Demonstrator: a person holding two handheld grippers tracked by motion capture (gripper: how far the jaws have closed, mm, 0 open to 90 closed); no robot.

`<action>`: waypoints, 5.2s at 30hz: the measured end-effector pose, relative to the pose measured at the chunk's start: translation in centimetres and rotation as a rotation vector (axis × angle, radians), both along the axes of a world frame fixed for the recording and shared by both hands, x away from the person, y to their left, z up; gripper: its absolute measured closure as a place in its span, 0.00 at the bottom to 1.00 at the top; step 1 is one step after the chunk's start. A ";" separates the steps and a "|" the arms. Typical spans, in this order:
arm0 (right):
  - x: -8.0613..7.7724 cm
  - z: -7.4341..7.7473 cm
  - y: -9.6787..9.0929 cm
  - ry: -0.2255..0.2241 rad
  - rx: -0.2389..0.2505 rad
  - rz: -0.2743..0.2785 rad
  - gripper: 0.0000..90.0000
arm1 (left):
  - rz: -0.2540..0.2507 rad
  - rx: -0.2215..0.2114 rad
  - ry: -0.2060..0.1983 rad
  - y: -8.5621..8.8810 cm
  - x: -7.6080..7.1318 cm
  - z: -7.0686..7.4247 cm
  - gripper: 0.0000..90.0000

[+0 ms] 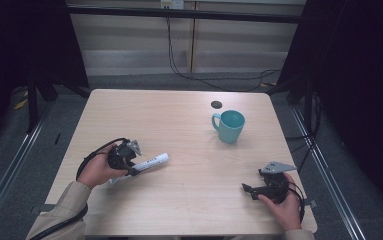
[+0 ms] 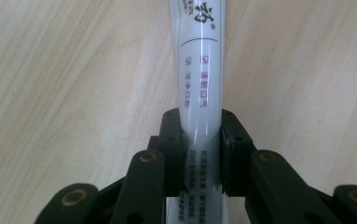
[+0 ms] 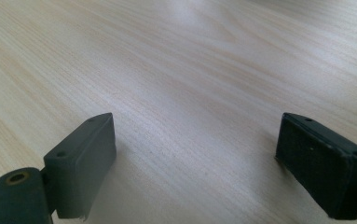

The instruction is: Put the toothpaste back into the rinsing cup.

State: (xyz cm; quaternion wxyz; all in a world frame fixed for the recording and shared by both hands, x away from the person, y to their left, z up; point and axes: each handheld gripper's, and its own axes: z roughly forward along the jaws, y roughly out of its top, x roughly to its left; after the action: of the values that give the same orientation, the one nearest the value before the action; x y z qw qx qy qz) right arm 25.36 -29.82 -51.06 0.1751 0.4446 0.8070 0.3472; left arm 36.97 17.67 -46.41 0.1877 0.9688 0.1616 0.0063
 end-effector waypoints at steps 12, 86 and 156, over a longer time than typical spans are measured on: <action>0.6 1.0 1.3 0.014 -0.073 0.086 0.15 | -0.034 -0.026 -0.028 -2.3 -0.4 2.5 0.83; 6.3 9.2 13.5 0.056 -0.267 0.702 0.62 | -0.305 -0.097 -0.075 -15.1 -3.6 5.5 0.82; 6.7 11.5 11.5 0.102 -0.312 0.679 0.46 | -0.350 -0.070 -0.249 -14.4 -3.3 5.4 0.80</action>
State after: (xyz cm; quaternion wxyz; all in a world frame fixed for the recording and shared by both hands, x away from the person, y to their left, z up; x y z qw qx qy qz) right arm 32.07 -18.27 -39.52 0.0753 0.1365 0.9592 0.2360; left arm 33.66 3.27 -40.98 0.2381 0.9667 -0.0335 0.0878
